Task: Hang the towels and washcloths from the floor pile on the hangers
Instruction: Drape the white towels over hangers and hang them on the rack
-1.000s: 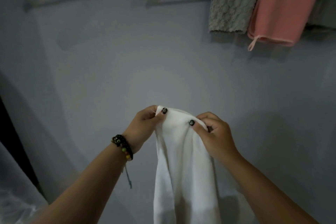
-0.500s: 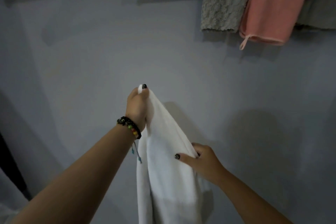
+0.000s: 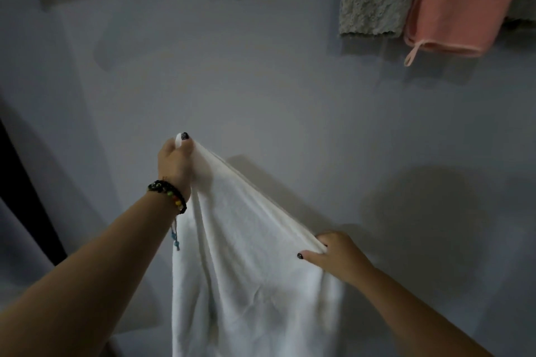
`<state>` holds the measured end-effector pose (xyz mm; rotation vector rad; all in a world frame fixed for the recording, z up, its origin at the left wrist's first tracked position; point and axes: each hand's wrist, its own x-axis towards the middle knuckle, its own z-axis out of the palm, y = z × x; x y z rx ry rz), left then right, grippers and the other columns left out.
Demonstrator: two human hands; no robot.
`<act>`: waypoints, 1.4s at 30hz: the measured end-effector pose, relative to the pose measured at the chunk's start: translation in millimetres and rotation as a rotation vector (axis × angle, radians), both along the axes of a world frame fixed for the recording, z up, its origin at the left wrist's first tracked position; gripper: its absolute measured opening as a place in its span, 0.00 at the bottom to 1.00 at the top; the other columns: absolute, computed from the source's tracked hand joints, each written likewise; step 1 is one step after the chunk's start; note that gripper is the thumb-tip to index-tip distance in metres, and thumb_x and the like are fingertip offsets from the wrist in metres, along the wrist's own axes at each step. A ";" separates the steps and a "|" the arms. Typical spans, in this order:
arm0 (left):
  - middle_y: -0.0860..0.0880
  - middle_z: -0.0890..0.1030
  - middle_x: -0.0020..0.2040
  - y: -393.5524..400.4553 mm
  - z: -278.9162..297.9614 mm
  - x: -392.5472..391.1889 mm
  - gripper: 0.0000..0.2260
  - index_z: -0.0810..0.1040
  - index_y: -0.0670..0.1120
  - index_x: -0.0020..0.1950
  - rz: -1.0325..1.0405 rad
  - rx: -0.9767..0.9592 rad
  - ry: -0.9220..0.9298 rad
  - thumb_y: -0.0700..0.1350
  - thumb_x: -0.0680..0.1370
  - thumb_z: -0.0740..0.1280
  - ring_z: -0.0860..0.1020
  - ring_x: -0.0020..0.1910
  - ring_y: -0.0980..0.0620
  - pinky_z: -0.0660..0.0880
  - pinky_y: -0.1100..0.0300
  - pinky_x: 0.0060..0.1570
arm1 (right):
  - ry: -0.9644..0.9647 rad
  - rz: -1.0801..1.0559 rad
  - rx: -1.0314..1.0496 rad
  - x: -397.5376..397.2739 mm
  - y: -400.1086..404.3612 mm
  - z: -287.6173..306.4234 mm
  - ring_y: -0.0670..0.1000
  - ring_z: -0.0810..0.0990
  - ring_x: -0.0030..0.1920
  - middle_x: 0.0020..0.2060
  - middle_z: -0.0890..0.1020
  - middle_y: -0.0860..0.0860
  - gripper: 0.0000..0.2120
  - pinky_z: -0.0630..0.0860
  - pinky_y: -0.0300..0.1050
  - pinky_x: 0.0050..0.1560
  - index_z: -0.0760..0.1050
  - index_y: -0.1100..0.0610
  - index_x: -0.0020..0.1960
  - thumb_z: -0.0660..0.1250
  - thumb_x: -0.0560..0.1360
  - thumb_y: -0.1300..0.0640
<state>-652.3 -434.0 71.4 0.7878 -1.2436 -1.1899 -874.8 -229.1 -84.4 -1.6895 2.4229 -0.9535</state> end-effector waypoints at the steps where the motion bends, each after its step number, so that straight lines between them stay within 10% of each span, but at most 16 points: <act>1: 0.50 0.69 0.36 -4.7 -2.1 5.3 0.11 0.69 0.48 0.37 0.037 0.025 0.012 0.45 0.80 0.61 0.69 0.36 0.51 0.69 0.56 0.38 | 0.034 0.002 0.031 -1.9 -0.5 1.5 0.46 0.75 0.33 0.32 0.75 0.48 0.16 0.68 0.41 0.35 0.76 0.52 0.35 0.72 0.68 0.40; 4: 0.50 0.67 0.35 -21.1 -7.8 27.2 0.12 0.68 0.48 0.35 0.142 0.060 0.035 0.46 0.78 0.63 0.68 0.38 0.50 0.67 0.57 0.37 | 0.118 -0.086 0.136 -12.5 3.8 -0.5 0.51 0.81 0.48 0.45 0.83 0.50 0.20 0.74 0.42 0.46 0.81 0.52 0.52 0.70 0.69 0.38; 8: 0.49 0.70 0.36 -34.8 -23.0 53.3 0.10 0.71 0.48 0.36 0.131 0.044 -0.092 0.46 0.77 0.64 0.69 0.39 0.49 0.69 0.56 0.39 | -0.091 -0.205 -0.042 -33.3 14.4 -2.8 0.46 0.65 0.25 0.21 0.63 0.47 0.26 0.62 0.44 0.31 0.64 0.54 0.25 0.76 0.66 0.41; 17: 0.50 0.75 0.40 -4.6 -28.5 57.9 0.07 0.75 0.49 0.49 -0.249 0.215 0.215 0.45 0.81 0.58 0.75 0.40 0.53 0.73 0.56 0.50 | -0.086 -0.390 -0.402 -36.8 5.7 54.7 0.46 0.60 0.26 0.23 0.63 0.47 0.25 0.61 0.39 0.27 0.59 0.54 0.28 0.77 0.65 0.59; 19: 0.52 0.71 0.30 16.2 -16.7 50.2 0.10 0.75 0.51 0.40 -0.299 0.223 0.213 0.46 0.80 0.59 0.71 0.29 0.55 0.72 0.60 0.36 | -0.039 -0.360 -0.490 -34.6 1.0 69.6 0.44 0.60 0.26 0.23 0.63 0.46 0.25 0.60 0.38 0.26 0.58 0.54 0.28 0.76 0.66 0.61; 23: 0.52 0.69 0.25 50.2 4.8 32.5 0.10 0.71 0.46 0.35 -0.419 0.017 -0.034 0.41 0.76 0.67 0.67 0.24 0.53 0.65 0.65 0.24 | 0.054 -0.201 -0.618 -20.8 -4.7 101.2 0.46 0.62 0.26 0.23 0.62 0.45 0.24 0.61 0.33 0.27 0.61 0.55 0.28 0.77 0.65 0.62; 25: 0.51 0.80 0.31 64.9 9.4 18.4 0.02 0.79 0.43 0.42 -0.401 -0.215 -0.233 0.38 0.75 0.70 0.77 0.30 0.53 0.72 0.66 0.31 | 0.148 -0.090 -0.660 -8.8 -6.6 113.9 0.47 0.64 0.30 0.23 0.62 0.44 0.23 0.60 0.32 0.28 0.62 0.55 0.28 0.78 0.63 0.63; 31: 0.55 0.82 0.57 92.2 7.2 -18.7 0.33 0.77 0.52 0.65 -0.572 -0.294 -0.566 0.54 0.62 0.81 0.79 0.56 0.61 0.74 0.57 0.61 | 0.308 0.143 -0.721 24.4 -4.0 140.1 0.46 0.62 0.30 0.26 0.64 0.46 0.17 0.57 0.34 0.29 0.63 0.59 0.28 0.72 0.61 0.67; 37: 0.59 0.81 0.35 113.0 -10.4 -35.5 0.03 0.81 0.58 0.39 -0.582 -0.540 -0.850 0.53 0.72 0.74 0.77 0.34 0.63 0.71 0.69 0.38 | 0.328 0.174 -0.717 22.3 10.2 142.0 0.49 0.62 0.29 0.26 0.65 0.47 0.18 0.58 0.36 0.29 0.64 0.61 0.28 0.72 0.57 0.74; 42: 0.48 0.81 0.35 115.6 -20.1 -47.0 0.08 0.82 0.48 0.40 -0.340 -0.566 -0.727 0.44 0.77 0.66 0.76 0.33 0.51 0.68 0.67 0.32 | 0.206 0.185 -0.505 5.6 27.8 133.8 0.45 0.65 0.28 0.24 0.64 0.44 0.23 0.59 0.33 0.29 0.64 0.54 0.29 0.81 0.62 0.56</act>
